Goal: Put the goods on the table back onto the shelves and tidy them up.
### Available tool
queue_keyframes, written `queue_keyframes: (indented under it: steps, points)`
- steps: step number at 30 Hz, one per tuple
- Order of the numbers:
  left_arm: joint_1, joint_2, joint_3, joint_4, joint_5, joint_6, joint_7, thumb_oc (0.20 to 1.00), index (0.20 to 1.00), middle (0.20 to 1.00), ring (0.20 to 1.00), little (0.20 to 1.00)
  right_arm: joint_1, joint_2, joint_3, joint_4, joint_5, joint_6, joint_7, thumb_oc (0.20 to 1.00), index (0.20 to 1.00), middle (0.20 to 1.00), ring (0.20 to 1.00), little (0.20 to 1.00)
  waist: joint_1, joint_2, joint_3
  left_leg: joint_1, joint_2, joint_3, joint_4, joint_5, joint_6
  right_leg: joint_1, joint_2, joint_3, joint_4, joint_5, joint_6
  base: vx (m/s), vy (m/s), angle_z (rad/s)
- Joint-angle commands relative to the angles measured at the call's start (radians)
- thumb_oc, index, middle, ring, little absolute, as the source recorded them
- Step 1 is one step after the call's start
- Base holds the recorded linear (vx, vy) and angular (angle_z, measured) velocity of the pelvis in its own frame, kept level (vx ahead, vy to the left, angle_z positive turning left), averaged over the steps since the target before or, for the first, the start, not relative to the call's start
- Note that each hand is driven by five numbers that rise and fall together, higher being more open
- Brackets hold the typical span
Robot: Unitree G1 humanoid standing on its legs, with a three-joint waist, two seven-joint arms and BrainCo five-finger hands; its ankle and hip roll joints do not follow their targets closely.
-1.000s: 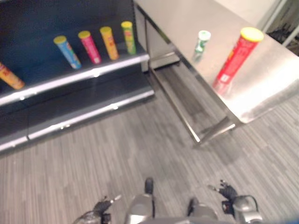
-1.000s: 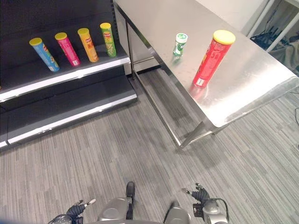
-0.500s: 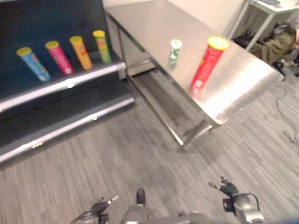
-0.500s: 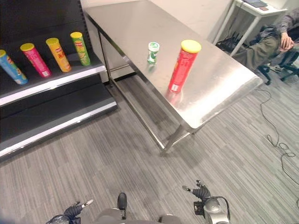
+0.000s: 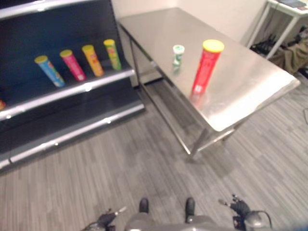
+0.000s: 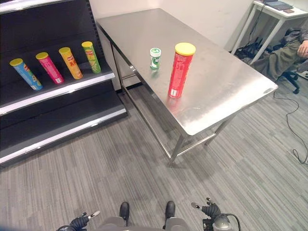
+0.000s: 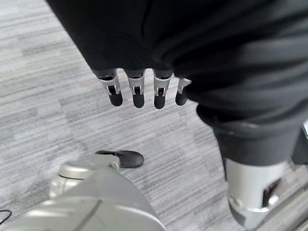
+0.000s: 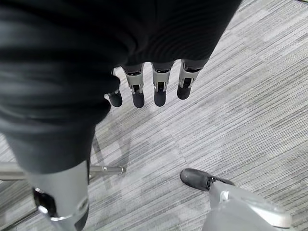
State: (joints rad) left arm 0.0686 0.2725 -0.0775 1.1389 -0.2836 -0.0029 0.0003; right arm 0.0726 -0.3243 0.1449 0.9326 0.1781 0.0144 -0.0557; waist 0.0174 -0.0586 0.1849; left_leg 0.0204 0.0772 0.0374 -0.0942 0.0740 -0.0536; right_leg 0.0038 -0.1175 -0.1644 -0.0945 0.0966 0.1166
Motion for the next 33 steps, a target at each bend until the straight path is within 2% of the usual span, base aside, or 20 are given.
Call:
queue_keyframes:
  steps: [1,6,7,19,22,24,27,28,30,32,33]
  points:
    - [-0.058,0.011,-0.006,0.031,0.049,-0.02,0.015,1.0,1.0,1.0,1.0,1.0,-0.041,-0.022,-0.006,-0.019,0.029,-0.01,-0.002,1.0,1.0,1.0,1.0,1.0,0.006,0.012,-0.001,0.036,-0.074,0.013,0.015,-0.112,0.02,0.01,-0.041,-0.013,0.067,-0.034,0.053,0.04,-0.052,0.05]
    - [-0.054,0.002,-0.007,0.034,0.046,-0.021,0.018,1.0,1.0,1.0,1.0,1.0,-0.028,-0.013,-0.004,0.016,0.029,-0.005,0.005,1.0,1.0,1.0,1.0,1.0,0.001,0.018,-0.014,0.053,-0.064,0.015,0.011,-0.115,0.014,0.032,-0.032,-0.027,0.066,-0.054,0.045,0.04,-0.042,0.04]
    - [-0.1,-0.01,-0.061,0.055,0.068,-0.041,0.054,1.0,1.0,1.0,1.0,1.0,-0.074,-0.015,-0.013,0.219,0.051,-0.002,-0.031,1.0,1.0,1.0,1.0,1.0,-0.021,0.031,-0.032,0.024,-0.049,0.041,0.029,-0.107,-0.002,0.019,0.015,0.0,0.048,-0.092,0.011,0.03,-0.058,0.0]
    - [-0.081,-0.029,-0.058,0.025,0.031,-0.037,0.048,1.0,1.0,1.0,1.0,1.0,-0.056,-0.032,0.016,0.157,0.022,-0.01,-0.023,1.0,1.0,1.0,1.0,1.0,-0.008,0.015,-0.045,0.055,-0.026,0.014,0.035,-0.104,-0.024,0.09,0.042,-0.03,0.013,-0.111,-0.01,0.02,-0.067,0.08]
    - [-0.086,-0.021,-0.05,-0.013,-0.004,-0.041,0.05,1.0,1.0,1.0,1.0,1.0,-0.055,-0.034,0.025,0.122,0.022,-0.017,-0.022,1.0,1.0,1.0,1.0,1.0,-0.001,0.003,-0.021,-0.003,-0.021,-0.003,0.182,-0.137,-0.036,0.087,0.049,-0.03,0.034,-0.135,-0.03,-0.04,-0.089,0.03]
    - [-0.092,-0.017,-0.048,-0.053,-0.026,-0.043,0.052,1.0,1.0,1.0,1.0,1.0,-0.055,-0.045,0.026,0.098,0.027,-0.021,-0.024,1.0,1.0,1.0,1.0,1.0,0.01,-0.01,0.017,-0.084,-0.032,-0.028,0.334,-0.132,-0.049,0.089,0.05,-0.032,0.048,-0.141,-0.047,-0.1,-0.088,0.13]
    - [-0.092,-0.021,-0.035,-0.058,-0.064,-0.045,0.062,1.0,1.0,1.0,1.0,1.0,-0.05,-0.055,0.009,0.089,0.041,-0.02,-0.029,1.0,1.0,1.0,1.0,1.0,0.015,-0.01,0.031,-0.158,-0.022,-0.033,0.401,-0.12,-0.043,0.107,0.052,-0.052,0.046,-0.155,-0.051,0.03,-0.024,0.41]
    - [-0.084,-0.023,-0.029,-0.06,-0.072,-0.044,0.061,1.0,1.0,1.0,1.0,1.0,-0.046,-0.055,0.004,0.082,0.045,-0.02,-0.027,1.0,1.0,1.0,1.0,1.0,0.017,-0.01,0.026,-0.149,-0.015,-0.027,0.353,-0.127,-0.039,0.113,0.05,-0.051,0.045,-0.159,-0.046,0.19,0.061,0.34]
    - [-0.069,-0.022,-0.012,-0.058,-0.089,-0.045,0.062,1.0,1.0,1.0,1.0,1.0,-0.037,-0.06,-0.007,0.047,0.051,-0.023,-0.025,1.0,1.0,1.0,1.0,1.0,0.022,-0.01,0.014,-0.16,0.01,-0.029,0.272,-0.088,-0.044,0.12,0.048,-0.046,0.041,-0.169,-0.036,0.22,0.094,0.08]
    - [-0.057,-0.022,-0.004,-0.056,-0.093,-0.047,0.065,1.0,1.0,1.0,1.0,1.0,-0.032,-0.062,-0.01,0.021,0.051,-0.027,-0.031,1.0,1.0,1.0,1.0,1.0,0.036,0.0,0.008,-0.2,0.033,-0.058,0.149,-0.009,-0.055,0.136,0.054,-0.036,0.037,-0.194,-0.031,0.3,0.176,-0.08]
    - [-0.053,-0.021,0.002,-0.054,-0.106,-0.051,0.072,1.0,1.0,1.0,1.0,1.0,-0.025,-0.062,-0.019,-0.017,0.06,-0.033,-0.038,1.0,1.0,1.0,1.0,1.0,0.043,0.004,0.008,-0.251,0.053,-0.046,0.075,0.029,-0.07,0.162,0.051,-0.028,0.034,-0.222,-0.027,0.39,0.248,-0.2]
